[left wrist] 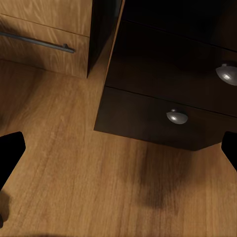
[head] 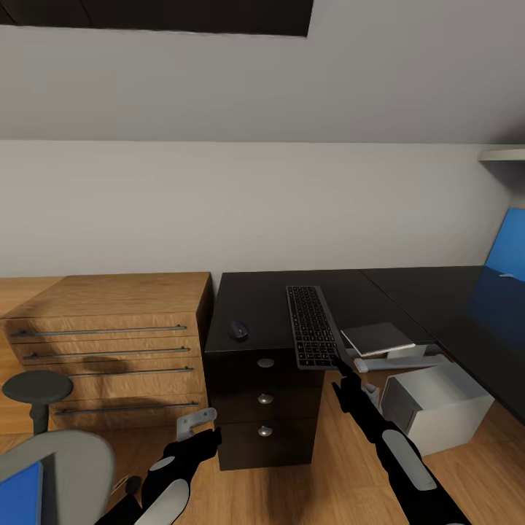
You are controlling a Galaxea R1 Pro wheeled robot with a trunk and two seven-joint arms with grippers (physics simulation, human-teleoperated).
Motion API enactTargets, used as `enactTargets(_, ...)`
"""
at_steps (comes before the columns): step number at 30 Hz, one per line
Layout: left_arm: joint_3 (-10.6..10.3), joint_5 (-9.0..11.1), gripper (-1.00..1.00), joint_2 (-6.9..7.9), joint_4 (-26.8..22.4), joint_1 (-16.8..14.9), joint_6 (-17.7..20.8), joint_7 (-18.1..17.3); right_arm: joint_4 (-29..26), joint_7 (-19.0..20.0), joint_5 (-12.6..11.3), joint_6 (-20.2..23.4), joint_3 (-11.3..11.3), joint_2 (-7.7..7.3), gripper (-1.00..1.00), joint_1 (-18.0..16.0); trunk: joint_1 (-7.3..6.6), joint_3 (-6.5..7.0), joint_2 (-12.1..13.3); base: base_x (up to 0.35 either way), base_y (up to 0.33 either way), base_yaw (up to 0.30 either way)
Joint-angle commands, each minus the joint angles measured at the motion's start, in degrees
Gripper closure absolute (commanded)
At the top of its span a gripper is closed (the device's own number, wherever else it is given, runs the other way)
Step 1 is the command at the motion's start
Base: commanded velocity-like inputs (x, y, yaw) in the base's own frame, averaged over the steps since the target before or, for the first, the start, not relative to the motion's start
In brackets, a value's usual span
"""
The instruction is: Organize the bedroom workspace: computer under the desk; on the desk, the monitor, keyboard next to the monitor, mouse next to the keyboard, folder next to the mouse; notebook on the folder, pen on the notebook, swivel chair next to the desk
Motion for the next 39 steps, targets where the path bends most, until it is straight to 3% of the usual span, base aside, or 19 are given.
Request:
enactTargets(1, -0.12, 0.17, -1.0, 0.04, -0.08, -0.07, 0.2, 0.36, 0.02, 0.09, -0.56, 0.22, 0.04, -0.03, -1.0, -0.03, -0.01, -0.06, -0.03, 0.0, 0.0, 0.0)
enactTargets(12, -0.78, 0.17, -1.0, -0.04, 0.0, -0.07, 0.2, 0.36, 3.17, -1.27, -0.43, -0.12, 0.09, 0.13, -1.0, -2.73, -0.01, -0.06, -0.03, 0.0, 0.0, 0.0)
enactTargets(27, -0.91, 0.17, -1.0, -0.04, 0.08, -0.05, 0.2, 0.36, 3.27, -1.36, -0.43, -0.13, 0.33, 0.23, -1.0, -3.11, -0.01, -0.06, -0.03, 0.0, 0.0, 0.0)
enactTargets(39, -0.92, 0.17, -1.0, -0.13, 0.09, -0.06, 0.2, 0.39, 3.34, -6.47, -0.35, -0.22, 0.5, 1.8, -1.0, -5.2, -0.01, -0.06, -0.03, 0.0, 0.0, 0.0)
